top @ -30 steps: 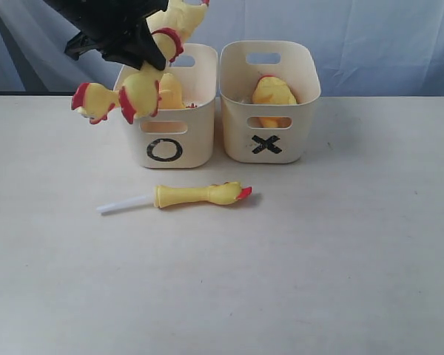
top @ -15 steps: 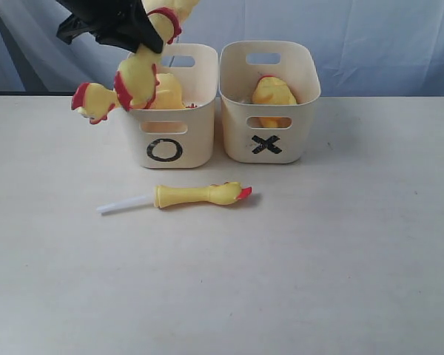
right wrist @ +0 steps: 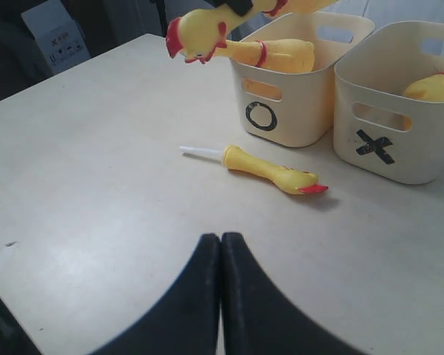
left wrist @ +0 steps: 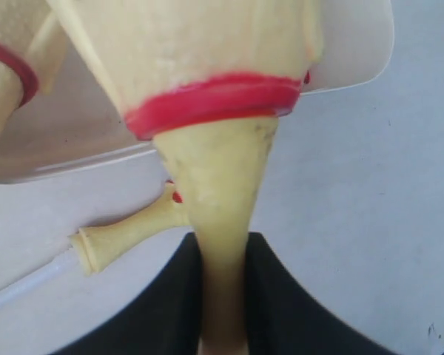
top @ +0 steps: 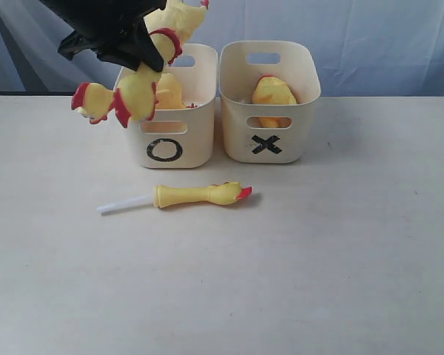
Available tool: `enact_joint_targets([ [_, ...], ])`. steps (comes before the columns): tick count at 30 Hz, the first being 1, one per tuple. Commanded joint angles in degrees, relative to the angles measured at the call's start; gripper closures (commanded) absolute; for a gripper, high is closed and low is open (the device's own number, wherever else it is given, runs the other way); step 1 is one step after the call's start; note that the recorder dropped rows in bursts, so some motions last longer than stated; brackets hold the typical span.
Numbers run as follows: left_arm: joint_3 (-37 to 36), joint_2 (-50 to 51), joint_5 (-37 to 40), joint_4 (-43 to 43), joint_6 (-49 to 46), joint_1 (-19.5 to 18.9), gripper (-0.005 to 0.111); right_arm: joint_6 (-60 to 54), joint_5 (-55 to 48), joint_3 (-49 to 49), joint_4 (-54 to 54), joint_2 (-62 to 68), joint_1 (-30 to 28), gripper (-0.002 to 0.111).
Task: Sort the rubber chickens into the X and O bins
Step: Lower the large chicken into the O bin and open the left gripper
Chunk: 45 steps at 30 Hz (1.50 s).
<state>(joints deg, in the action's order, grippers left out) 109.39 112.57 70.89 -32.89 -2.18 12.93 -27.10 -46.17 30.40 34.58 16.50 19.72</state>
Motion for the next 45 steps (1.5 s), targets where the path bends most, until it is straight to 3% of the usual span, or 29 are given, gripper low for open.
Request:
enact_joint_targets([
  [1,-0.56,-1.64,-0.93,0.53,-0.57,0.24,0.107,-0.08,0.31,-0.37,0.05,-0.34,-0.29,0.109],
  [24,-2.59,0.97,-0.93,-0.07,-1.79,0.24,0.106,-0.08,0.31,-0.37,0.05,-0.34,-0.29,0.109],
  [34,-2.59,2.06,-0.93,-1.97,-1.82,-0.38,0.076,-0.08,0.31,-0.37,0.05,-0.34,-0.29,0.109],
  [45,-0.72,2.06,-0.93,-5.19,-1.47,-0.87,0.058,-0.08,0.31,-0.37,0.05,-0.34,-0.29,0.109],
])
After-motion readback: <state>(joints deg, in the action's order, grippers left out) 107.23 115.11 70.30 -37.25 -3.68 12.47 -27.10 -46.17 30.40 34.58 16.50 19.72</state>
